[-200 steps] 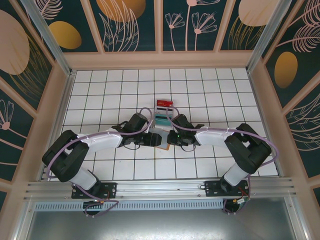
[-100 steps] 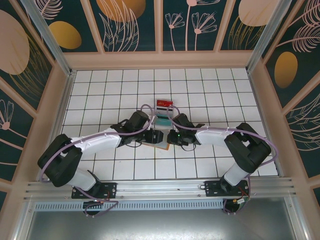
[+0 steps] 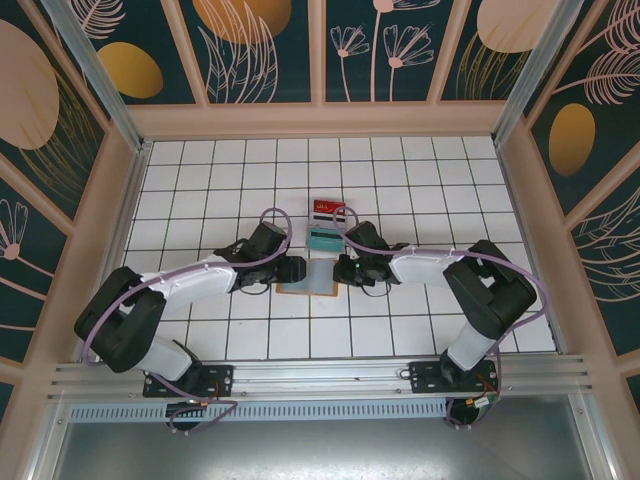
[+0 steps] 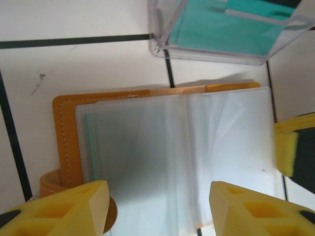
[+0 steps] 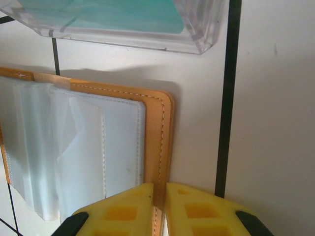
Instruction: Take the credit cards out of the card holder
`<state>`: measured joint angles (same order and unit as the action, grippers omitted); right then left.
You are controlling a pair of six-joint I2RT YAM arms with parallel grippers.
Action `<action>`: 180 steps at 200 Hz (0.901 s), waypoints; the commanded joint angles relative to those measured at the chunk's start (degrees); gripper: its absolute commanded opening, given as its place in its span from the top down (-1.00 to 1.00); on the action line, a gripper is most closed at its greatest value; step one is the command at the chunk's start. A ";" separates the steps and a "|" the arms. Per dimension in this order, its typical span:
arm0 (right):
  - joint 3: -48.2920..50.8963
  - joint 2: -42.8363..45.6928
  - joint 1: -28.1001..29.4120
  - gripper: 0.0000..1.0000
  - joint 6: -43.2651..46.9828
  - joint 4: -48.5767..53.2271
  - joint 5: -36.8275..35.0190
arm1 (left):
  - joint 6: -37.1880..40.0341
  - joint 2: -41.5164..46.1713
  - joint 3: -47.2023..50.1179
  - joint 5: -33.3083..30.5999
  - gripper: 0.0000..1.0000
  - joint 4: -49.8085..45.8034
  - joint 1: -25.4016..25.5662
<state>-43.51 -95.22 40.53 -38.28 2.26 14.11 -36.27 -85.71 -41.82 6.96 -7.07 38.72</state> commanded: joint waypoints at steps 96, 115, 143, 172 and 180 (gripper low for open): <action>0.00 -4.71 -0.46 0.70 0.49 -1.44 -2.17 | 0.10 -2.00 0.13 -1.24 -0.19 -1.95 0.02; 0.09 -4.76 -0.46 0.70 0.31 -1.54 -2.16 | 0.61 -2.68 -1.09 -1.95 -0.19 -2.29 0.03; 0.18 -4.67 -0.46 0.69 0.18 -1.50 -2.15 | 1.07 -4.73 -1.51 -0.85 -0.18 -2.51 0.01; 0.22 -4.63 -0.28 0.69 0.00 -1.60 -2.16 | 1.12 -6.05 -1.40 1.84 -0.16 -1.25 0.00; 0.24 -4.71 -0.28 0.69 0.03 -1.67 -2.08 | 1.20 -5.90 -1.34 2.89 -0.17 -0.49 -0.01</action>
<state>-43.83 -95.96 40.27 -38.28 1.61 15.11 -36.01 -89.82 -43.11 6.92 -7.49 38.72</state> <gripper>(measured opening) 0.154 0.582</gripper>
